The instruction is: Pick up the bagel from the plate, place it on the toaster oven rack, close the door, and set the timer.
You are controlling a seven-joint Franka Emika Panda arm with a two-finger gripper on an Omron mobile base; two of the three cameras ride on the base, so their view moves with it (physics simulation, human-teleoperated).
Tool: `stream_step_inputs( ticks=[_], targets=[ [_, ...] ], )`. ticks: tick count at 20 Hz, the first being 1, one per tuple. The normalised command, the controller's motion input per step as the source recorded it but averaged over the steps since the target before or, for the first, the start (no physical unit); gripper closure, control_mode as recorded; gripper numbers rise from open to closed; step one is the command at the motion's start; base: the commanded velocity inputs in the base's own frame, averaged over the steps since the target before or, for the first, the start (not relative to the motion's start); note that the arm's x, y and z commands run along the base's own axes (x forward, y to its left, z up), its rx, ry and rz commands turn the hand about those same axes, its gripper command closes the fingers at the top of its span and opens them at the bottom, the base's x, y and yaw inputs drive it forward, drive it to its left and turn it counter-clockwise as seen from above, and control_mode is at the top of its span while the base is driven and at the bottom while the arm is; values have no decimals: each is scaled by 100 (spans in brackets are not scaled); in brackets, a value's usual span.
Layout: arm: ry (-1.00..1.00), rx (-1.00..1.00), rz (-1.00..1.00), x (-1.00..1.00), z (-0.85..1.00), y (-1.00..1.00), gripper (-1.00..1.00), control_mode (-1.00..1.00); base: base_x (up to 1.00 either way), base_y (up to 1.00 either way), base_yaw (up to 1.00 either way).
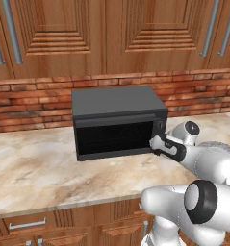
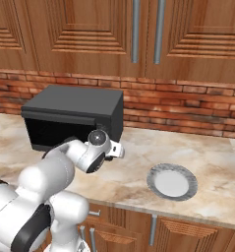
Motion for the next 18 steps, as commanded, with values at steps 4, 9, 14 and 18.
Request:
stream_step_inputs(
  ticks=[4,9,14,18],
  targets=[
    [-2,0,0,23,-6,0,-100,-100,0,0,0],
    [0,0,0,22,-22,0,-100,-100,0,0,0],
    [0,0,0,22,-27,0,-100,-100,0,0,0],
    [0,0,0,24,-12,0,-100,-100,0,0,0]
  ],
)
